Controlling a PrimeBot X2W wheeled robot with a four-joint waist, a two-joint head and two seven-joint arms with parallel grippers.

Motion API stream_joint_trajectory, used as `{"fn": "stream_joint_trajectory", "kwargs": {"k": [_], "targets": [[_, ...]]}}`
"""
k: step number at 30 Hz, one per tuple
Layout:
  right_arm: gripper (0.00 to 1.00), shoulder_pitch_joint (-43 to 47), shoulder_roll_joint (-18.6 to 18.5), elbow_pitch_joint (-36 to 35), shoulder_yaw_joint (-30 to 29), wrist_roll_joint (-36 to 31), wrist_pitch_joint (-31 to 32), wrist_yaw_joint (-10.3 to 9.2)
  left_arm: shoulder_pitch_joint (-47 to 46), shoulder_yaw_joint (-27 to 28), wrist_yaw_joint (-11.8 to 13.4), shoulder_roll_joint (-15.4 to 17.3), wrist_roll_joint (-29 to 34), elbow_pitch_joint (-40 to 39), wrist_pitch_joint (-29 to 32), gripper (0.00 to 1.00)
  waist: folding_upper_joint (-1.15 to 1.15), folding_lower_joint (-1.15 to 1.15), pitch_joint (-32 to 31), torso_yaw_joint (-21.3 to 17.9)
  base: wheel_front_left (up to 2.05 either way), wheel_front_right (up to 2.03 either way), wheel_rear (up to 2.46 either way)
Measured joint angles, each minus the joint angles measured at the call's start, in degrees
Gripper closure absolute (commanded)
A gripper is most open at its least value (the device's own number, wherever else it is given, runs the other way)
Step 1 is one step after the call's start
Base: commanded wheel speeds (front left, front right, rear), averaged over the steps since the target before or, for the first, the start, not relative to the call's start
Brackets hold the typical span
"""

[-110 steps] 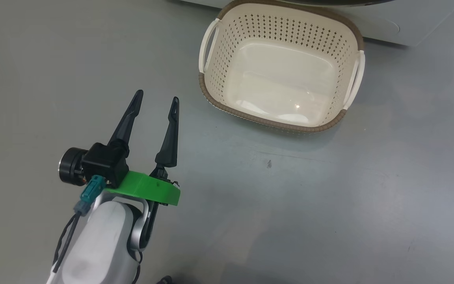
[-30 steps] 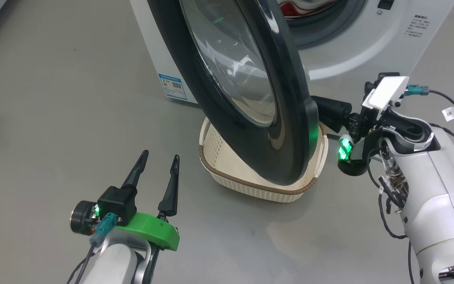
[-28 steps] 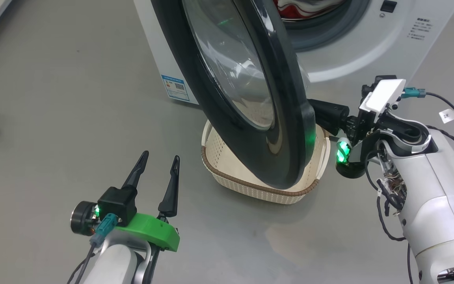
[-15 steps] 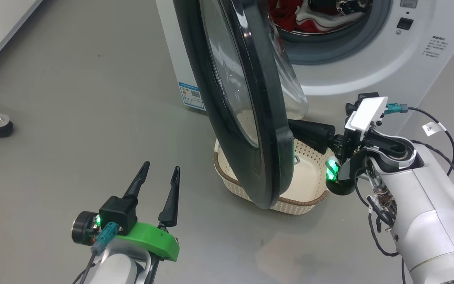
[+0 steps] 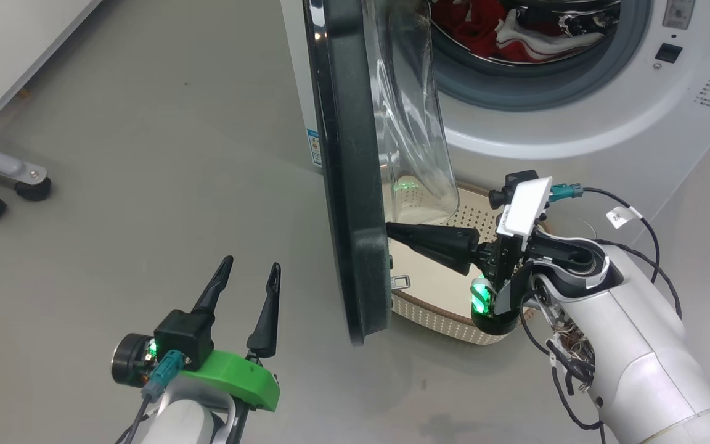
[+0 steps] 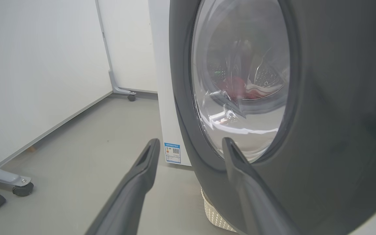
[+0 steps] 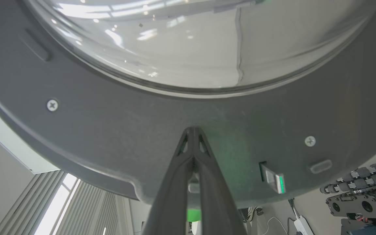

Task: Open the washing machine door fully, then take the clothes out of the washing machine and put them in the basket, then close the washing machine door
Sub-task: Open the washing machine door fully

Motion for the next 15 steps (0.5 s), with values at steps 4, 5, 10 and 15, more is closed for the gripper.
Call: {"fn": "stream_joint_trajectory", "kwargs": {"k": [4, 5, 10, 15], "targets": [[1.0, 0.6, -0.1, -1.3, 3.0, 1.5, -0.7, -0.49, 0.1, 0.5, 0.0, 0.0, 0.0, -0.1, 0.0, 0.0, 0.0, 0.0, -0.2, 0.7, 0.0, 0.0, 0.0], [1.0, 0.6, 0.0, -1.6, 3.8, 1.7, -1.0, -0.62, 0.2, 0.7, 0.0, 0.0, 0.0, -0.1, 0.0, 0.0, 0.0, 0.0, -0.2, 0.7, 0.0, 0.0, 0.0], [1.0, 1.0, 0.0, -3.3, 6.1, 3.3, -2.5, -0.92, 1.0, 0.8, 0.0, 0.0, 0.0, -0.3, 0.0, 0.0, 0.0, 0.0, -0.3, 1.1, 0.0, 0.0, 0.0], [1.0, 1.3, 0.0, -3.8, 7.2, 3.4, -4.2, -1.15, 1.0, 1.0, 0.0, 0.0, 0.0, -0.7, 0.0, 0.0, 0.0, 0.0, -0.2, 1.4, 0.0, 0.0, 0.0]]}}
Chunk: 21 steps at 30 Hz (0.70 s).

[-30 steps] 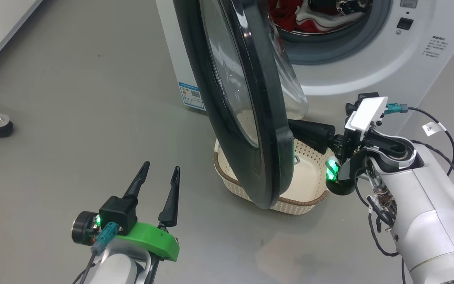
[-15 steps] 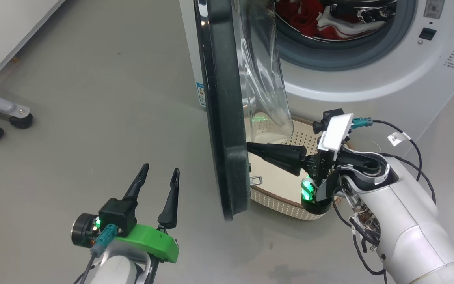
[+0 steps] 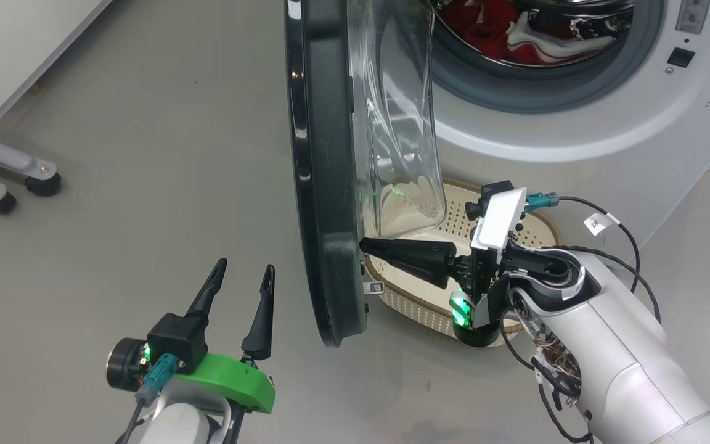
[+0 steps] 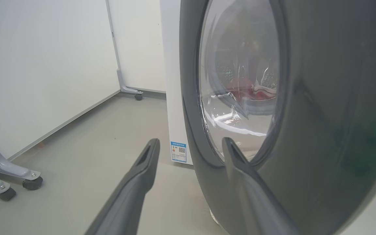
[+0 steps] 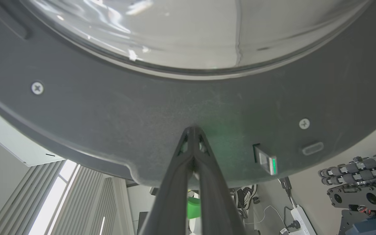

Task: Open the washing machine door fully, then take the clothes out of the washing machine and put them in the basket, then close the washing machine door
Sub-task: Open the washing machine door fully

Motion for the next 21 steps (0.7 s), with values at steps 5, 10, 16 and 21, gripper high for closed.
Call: {"fn": "stream_joint_trajectory", "kwargs": {"k": [5, 10, 16, 21], "targets": [[1.0, 0.1, 0.0, -0.1, 0.3, 0.0, -1.6, -0.25, 0.0, 0.4, 0.0, 0.0, 0.0, -0.2, 0.0, 0.0, 0.0, 0.0, 0.0, 0.0, 0.0, 0.0, 0.0], [1.0, 0.2, 0.2, -0.5, -0.3, 0.4, -2.8, -0.05, 0.0, 0.7, 0.0, 0.0, 0.0, -0.3, 0.0, 0.0, 0.0, 0.0, 0.0, -0.3, 0.0, 0.0, 0.0], [1.0, 1.4, 0.4, -1.5, -3.1, 1.0, -4.9, 1.41, 0.5, 1.2, 0.1, 0.0, 0.1, -0.2, 0.0, 0.0, 0.0, 0.0, -0.5, -1.3, 0.0, 0.0, 0.0], [1.0, 3.6, -0.4, -2.8, -6.2, 1.1, -7.3, 3.14, 0.6, 1.3, 0.1, 0.0, 0.5, -0.3, 0.0, 0.0, 0.0, 0.0, -0.8, -1.8, 0.0, 0.0, 0.0]]}}
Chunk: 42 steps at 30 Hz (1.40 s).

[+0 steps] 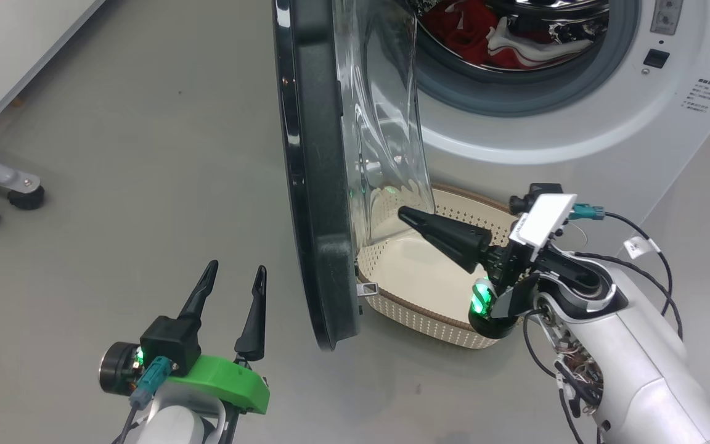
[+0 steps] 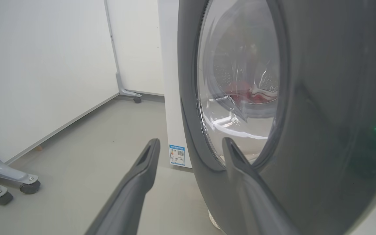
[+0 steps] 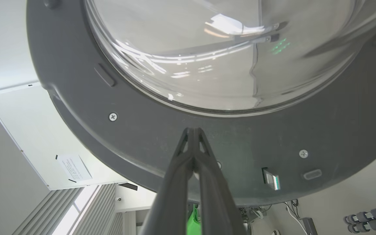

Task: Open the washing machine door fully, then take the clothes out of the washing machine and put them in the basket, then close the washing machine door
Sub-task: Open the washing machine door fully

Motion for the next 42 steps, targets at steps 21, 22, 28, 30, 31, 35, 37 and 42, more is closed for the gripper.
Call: {"fn": "stream_joint_trajectory", "kwargs": {"k": [21, 22, 28, 30, 31, 35, 37, 42], "targets": [[0.0, 13.8, -6.3, -6.3, -8.6, -11.3, -20.0, 2.43, 2.2, 2.3, 0.0, 0.8, 1.4, 0.8, 0.0, 0.0, 0.0, 0.0, -3.3, -3.0, 0.0, 0.0, 0.0], [0.0, 14.4, -6.9, -6.5, -8.5, -13.2, -21.2, 2.48, 2.3, 2.4, 0.0, 0.8, 1.4, 0.8, 0.0, 0.0, 0.0, 0.0, -3.4, -3.2, 0.0, 0.0, 0.0], [0.0, 17.2, -9.0, -8.6, -7.7, -22.1, -28.3, 2.69, 2.6, 3.4, 0.0, 1.3, 1.5, 0.6, 0.0, 0.0, 0.0, 0.0, -3.8, -4.2, 0.0, 0.0, 0.0], [0.0, 17.4, -10.1, -9.8, -7.1, -26.2, -31.1, 2.69, 2.7, 3.8, 0.1, 1.4, 1.5, 0.5, 0.0, 0.0, 0.0, 0.0, -3.8, -4.5, 0.0, 0.0, 0.0], [0.0, 17.5, -10.8, -10.3, -6.8, -28.8, -32.8, 2.7, 2.7, 4.0, 0.2, 1.4, 1.5, 0.5, 0.0, 0.0, 0.0, 0.0, -3.8, -4.7, 0.0, 0.0, 0.0], [0.0, 17.8, -14.3, -10.7, -5.1, -39.9, -39.8, 2.71, 2.8, 4.3, 0.2, 1.4, 1.5, 0.5, 0.0, 0.0, 0.0, 0.0, -3.9, -5.4, 0.0, 0.0, 0.0], [0.0, 18.1, -16.0, -10.7, -4.1, -45.8, -43.4, 2.71, 2.9, 4.5, 0.2, 1.4, 1.5, 0.5, 0.0, 0.0, 0.0, 0.0, -4.0, -5.7, 0.0, 0.0, 0.0], [0.0, 18.1, -18.6, -11.5, -2.2, -57.3, -50.8, 0.34, 3.2, 4.7, 0.2, 1.5, 1.7, 0.5, 0.0, 0.0, 0.0, 0.0, -4.1, -6.5, 0.0, 0.0, 0.0]]}}
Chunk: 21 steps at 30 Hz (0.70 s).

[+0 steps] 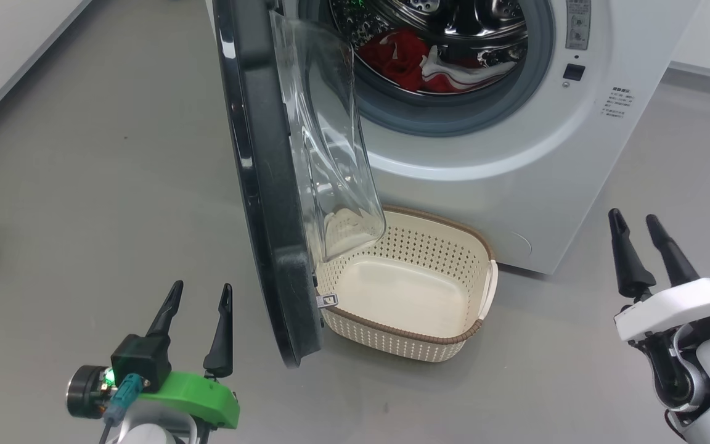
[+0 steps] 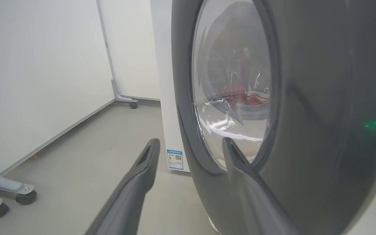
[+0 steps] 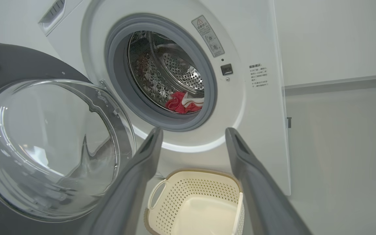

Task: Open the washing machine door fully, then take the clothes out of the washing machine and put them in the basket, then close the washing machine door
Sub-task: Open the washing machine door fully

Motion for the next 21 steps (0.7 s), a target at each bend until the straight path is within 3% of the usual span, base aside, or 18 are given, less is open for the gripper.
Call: {"fn": "stream_joint_trajectory", "kwargs": {"k": [4, 13, 21], "targets": [[0.0, 0.1, -2.0, -0.8, 0.9, -7.7, -4.5, -3.24, 0.0, 0.1, -0.1, 0.0, 0.4, 0.1, 0.0, 0.0, 0.0, 0.0, 0.0, -0.3, 0.0, 0.0, 0.0], [0.0, 1.3, -3.6, -2.9, 2.3, -19.7, -3.3, -10.23, 0.0, 1.0, -0.1, 0.1, 0.4, 0.1, 0.0, 0.0, 0.0, 0.0, -0.1, -1.3, 0.0, 0.0, 0.0], [0.0, 5.8, -0.4, -5.3, -1.1, -23.3, -3.1, -11.27, 0.1, 1.7, -0.1, 0.2, 0.4, 0.0, 0.0, 0.0, 0.0, 0.0, 0.1, -2.6, 0.0, 0.0, 0.0]]}}
